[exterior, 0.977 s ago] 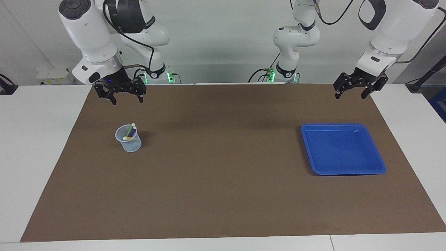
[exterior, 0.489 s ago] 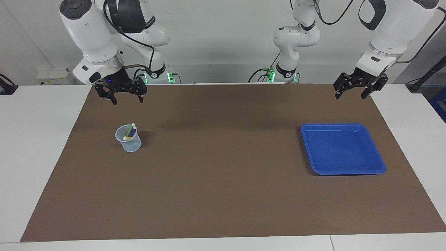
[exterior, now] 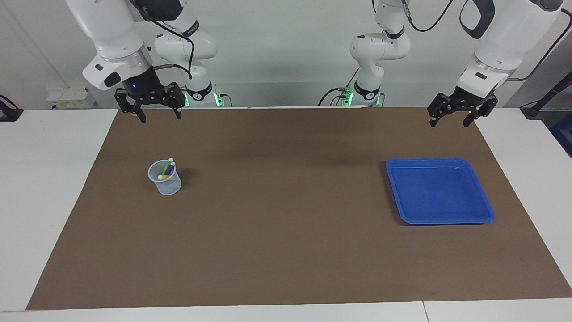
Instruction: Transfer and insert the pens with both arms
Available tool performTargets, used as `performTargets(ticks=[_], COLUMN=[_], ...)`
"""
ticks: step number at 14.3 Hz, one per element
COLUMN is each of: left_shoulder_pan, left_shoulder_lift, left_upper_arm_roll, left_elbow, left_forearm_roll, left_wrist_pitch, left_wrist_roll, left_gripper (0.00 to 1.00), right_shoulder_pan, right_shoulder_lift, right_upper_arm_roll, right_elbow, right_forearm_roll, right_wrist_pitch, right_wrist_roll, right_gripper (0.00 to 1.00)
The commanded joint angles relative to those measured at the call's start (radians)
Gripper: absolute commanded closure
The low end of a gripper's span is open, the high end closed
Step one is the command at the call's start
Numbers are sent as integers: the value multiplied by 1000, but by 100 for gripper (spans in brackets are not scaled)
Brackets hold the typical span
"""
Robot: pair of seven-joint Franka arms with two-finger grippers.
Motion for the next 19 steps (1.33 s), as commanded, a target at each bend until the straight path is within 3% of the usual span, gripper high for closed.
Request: performTargets(ticks=[1, 5, 19], left_shoulder_pan=[12, 12, 12], left_shoulder_lift=[7, 7, 9], left_upper_arm_roll=[-9, -7, -9], left_elbow=[17, 17, 19], left_forearm_roll=[2, 2, -1], left_wrist_pitch=[-2, -2, -1], left_wrist_roll=[-10, -10, -10], left_gripper=[0, 0, 0], right_shoulder_pan=[-14, -14, -13], right_shoulder_lift=[27, 42, 39], right_upper_arm_roll=[-9, -57, -63], right_elbow=[32, 92, 81], right_forearm_roll=[23, 22, 25], right_wrist_pitch=[-34, -76, -74], right_wrist_roll=[26, 30, 31], right_gripper=[0, 0, 0])
